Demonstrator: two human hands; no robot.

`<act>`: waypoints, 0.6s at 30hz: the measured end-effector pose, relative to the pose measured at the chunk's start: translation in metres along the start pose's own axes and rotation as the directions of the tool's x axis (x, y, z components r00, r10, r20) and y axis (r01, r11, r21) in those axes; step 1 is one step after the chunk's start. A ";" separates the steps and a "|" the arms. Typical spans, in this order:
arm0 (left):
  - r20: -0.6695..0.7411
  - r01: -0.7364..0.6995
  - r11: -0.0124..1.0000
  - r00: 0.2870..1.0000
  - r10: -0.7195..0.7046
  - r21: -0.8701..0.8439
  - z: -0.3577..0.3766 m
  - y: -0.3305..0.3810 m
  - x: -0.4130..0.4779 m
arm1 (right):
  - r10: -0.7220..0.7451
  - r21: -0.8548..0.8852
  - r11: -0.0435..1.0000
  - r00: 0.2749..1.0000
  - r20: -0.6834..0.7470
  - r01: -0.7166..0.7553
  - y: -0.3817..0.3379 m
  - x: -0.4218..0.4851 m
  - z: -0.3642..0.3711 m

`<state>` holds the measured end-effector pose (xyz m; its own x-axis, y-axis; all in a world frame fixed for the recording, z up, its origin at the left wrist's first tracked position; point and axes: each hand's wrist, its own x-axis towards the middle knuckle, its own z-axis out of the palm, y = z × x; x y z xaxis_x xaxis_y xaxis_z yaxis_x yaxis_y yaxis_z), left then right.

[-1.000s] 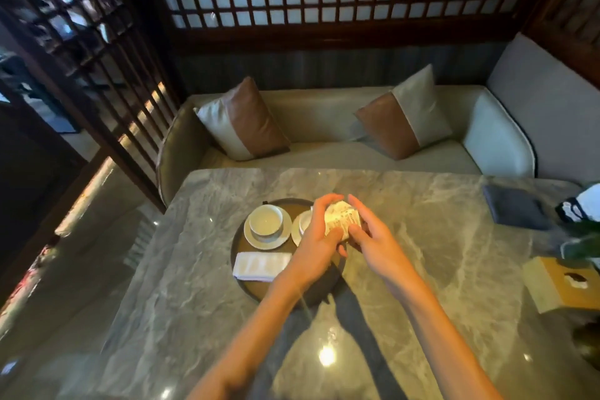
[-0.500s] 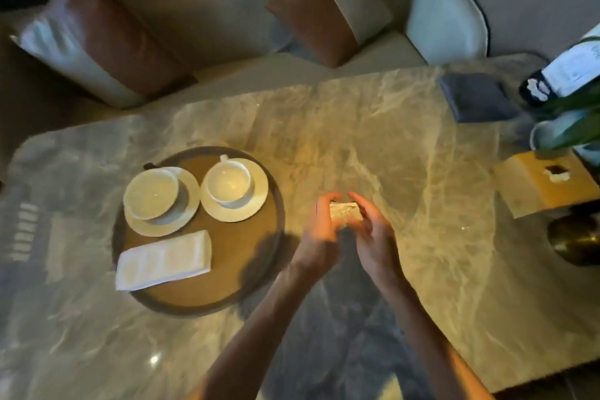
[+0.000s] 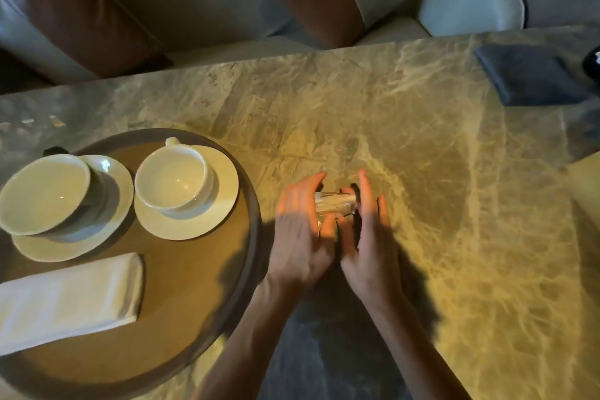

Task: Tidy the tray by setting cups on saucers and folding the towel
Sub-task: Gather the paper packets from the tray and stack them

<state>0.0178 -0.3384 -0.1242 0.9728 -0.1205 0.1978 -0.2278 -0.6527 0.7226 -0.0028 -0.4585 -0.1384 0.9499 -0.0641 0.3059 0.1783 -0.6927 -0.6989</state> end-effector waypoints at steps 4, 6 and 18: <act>-0.008 -0.012 0.998 1.000 0.013 0.056 0.001 -0.002 -0.004 | -0.012 -0.092 0.996 0.997 0.071 0.018 0.005 0.000 0.004; -0.009 -0.010 0.997 1.000 0.011 0.077 0.005 -0.003 -0.003 | -0.052 -0.092 0.994 0.994 0.093 0.061 0.009 0.001 0.006; -0.077 -0.045 0.992 0.996 0.054 0.115 0.013 -0.005 -0.006 | -0.028 -0.072 0.997 0.998 0.061 0.032 0.005 0.002 0.010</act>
<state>0.0137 -0.3443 -0.1381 0.9528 -0.0980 0.2872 -0.2654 -0.7282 0.6319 0.0029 -0.4545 -0.1477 0.9586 -0.0006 0.2849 0.1898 -0.7445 -0.6401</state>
